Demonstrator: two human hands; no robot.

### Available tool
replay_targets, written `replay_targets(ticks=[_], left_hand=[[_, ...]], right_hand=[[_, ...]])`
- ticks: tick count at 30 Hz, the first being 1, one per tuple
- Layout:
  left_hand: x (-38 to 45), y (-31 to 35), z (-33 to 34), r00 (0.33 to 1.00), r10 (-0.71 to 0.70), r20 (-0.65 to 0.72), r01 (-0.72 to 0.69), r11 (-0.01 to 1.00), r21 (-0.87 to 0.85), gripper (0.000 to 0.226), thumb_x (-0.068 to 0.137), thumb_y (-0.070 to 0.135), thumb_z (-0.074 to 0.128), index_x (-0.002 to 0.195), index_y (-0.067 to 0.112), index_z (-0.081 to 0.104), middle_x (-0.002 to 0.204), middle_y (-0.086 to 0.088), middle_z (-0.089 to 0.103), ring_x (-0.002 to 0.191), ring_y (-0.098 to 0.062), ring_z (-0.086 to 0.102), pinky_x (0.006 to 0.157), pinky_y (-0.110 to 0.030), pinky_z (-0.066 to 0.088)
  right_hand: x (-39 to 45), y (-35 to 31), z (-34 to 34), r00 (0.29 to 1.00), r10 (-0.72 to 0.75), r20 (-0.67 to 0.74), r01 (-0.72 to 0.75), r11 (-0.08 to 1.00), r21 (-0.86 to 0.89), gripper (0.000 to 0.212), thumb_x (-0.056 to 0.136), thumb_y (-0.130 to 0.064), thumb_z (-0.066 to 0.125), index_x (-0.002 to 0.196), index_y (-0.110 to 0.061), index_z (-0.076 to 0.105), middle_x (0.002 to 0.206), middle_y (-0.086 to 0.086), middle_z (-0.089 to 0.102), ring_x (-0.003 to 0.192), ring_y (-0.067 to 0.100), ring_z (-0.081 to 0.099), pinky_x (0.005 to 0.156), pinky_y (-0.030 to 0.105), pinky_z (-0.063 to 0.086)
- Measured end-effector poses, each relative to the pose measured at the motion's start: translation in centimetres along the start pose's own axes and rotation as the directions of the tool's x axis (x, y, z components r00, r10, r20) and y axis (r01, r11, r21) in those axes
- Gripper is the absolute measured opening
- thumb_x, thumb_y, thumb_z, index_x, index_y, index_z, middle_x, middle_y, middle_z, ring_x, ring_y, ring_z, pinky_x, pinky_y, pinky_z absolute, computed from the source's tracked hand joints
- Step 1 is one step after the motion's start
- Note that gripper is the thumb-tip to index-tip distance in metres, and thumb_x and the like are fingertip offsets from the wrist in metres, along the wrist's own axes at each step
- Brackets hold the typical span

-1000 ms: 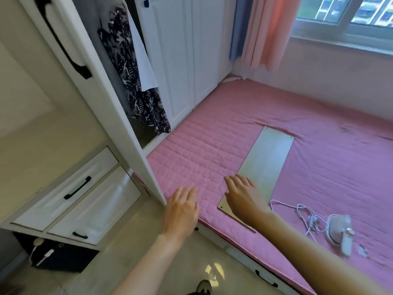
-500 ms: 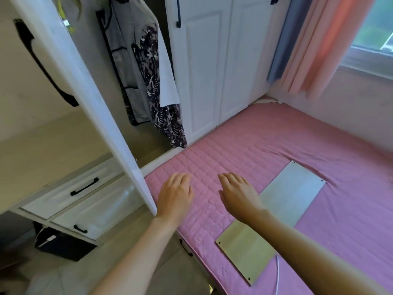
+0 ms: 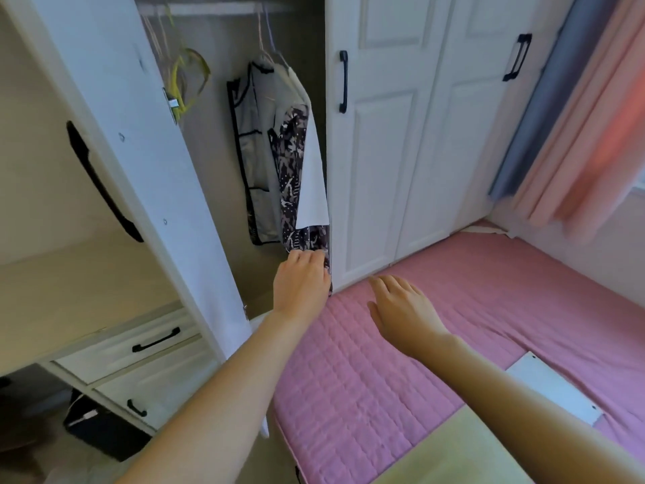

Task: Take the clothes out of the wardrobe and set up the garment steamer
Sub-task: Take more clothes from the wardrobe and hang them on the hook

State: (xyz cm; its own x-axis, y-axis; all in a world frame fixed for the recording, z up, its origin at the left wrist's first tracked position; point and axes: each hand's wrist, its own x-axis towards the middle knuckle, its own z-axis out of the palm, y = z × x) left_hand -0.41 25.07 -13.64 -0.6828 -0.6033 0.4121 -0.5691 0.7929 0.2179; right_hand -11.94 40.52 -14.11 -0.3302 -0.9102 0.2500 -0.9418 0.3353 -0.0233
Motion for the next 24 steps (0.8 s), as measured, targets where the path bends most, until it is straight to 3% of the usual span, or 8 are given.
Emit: replay_targets(ticks=[6,17,20,24], left_hand=[[8.1,-0.9,-2.0,0.997,-0.014,-0.082,0.016,1.000,0.022,0.034,0.095,0.021,0.047,0.128,0.013,0.053,0.111,-0.004,0.065,0.107,-0.025,0.053,0.078,-0.038,0.046],[22.3,-4.2,-4.8,0.975,-0.105,-0.197,0.124,0.989,0.085,0.020,0.097,0.021,0.044,0.112,0.014,0.054,0.105,-0.003,0.063,0.101,-0.023,0.052,0.077,-0.035,0.043],[24.6,-5.1,-4.7,0.975,-0.133,-0.180,0.153,0.983,0.101,0.021,0.096,0.022,0.045,0.114,0.014,0.052,0.111,-0.005,0.061,0.106,-0.024,0.051,0.080,-0.035,0.043],[27.8,-5.9,-4.5,0.973,-0.187,-0.131,0.199,0.977,0.082,0.039,0.095,0.022,0.051,0.133,0.015,0.043,0.137,-0.008,0.043,0.121,-0.029,0.043,0.090,-0.039,0.043]], right_hand=[[7.9,1.6,-2.6,1.000,-0.024,0.007,0.024,1.000,0.006,0.039,0.099,-0.029,0.038,0.133,-0.011,0.043,0.128,0.006,0.054,0.120,0.026,0.049,0.098,0.035,0.043],[23.8,3.2,-7.4,0.998,0.021,-0.062,-0.018,0.998,0.058,0.036,0.101,-0.029,0.037,0.130,-0.010,0.044,0.127,0.007,0.054,0.115,0.025,0.052,0.086,0.035,0.050],[27.1,3.2,-7.7,0.996,0.012,-0.090,-0.006,0.998,0.066,0.036,0.101,-0.030,0.037,0.130,-0.010,0.045,0.127,0.007,0.054,0.114,0.025,0.053,0.086,0.036,0.050],[31.2,3.5,-8.0,0.991,0.000,-0.131,0.010,0.997,0.074,0.036,0.101,-0.030,0.038,0.131,-0.011,0.044,0.128,0.008,0.054,0.114,0.025,0.055,0.088,0.035,0.050]])
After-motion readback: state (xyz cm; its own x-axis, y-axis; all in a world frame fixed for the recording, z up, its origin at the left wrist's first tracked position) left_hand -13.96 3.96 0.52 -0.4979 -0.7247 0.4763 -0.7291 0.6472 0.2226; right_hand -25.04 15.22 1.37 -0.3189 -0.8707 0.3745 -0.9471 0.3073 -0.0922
